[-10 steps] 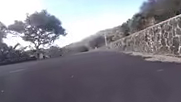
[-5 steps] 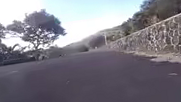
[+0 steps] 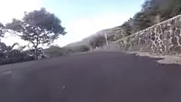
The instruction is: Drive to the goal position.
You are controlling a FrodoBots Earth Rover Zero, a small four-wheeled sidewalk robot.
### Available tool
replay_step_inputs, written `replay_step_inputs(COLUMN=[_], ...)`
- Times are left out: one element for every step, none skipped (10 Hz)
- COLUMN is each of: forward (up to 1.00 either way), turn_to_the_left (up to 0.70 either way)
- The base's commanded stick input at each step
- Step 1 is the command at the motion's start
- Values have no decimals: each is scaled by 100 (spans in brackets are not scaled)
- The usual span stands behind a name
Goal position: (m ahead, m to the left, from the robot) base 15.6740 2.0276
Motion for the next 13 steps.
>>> replay_step_inputs(forward=[70, 70, 70, 70, 70, 70, 70, 70, 70, 70, 70, 70, 70], turn_to_the_left=[0, 0, 0, 0, 0, 0, 0, 0, 0, 0, 0, 0, 0])
